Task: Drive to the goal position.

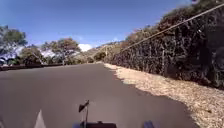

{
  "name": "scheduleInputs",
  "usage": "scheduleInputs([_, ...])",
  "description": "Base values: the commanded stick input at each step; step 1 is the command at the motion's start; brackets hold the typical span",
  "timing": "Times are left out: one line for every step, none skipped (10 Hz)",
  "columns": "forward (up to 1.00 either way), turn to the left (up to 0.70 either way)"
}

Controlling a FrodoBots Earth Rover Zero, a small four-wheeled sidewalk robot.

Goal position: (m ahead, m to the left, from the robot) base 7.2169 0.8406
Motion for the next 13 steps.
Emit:
scheduleInputs([1.00,0.00])
scheduleInputs([1.00,0.00])
scheduleInputs([1.00,0.00])
scheduleInputs([1.00,0.00])
scheduleInputs([1.00,0.00])
scheduleInputs([1.00,0.00])
scheduleInputs([1.00,0.00])
scheduleInputs([1.00,0.00])
scheduleInputs([1.00,0.00])
scheduleInputs([1.00,0.00])
scheduleInputs([1.00,0.00])
scheduleInputs([1.00,0.00])
scheduleInputs([1.00,0.00])
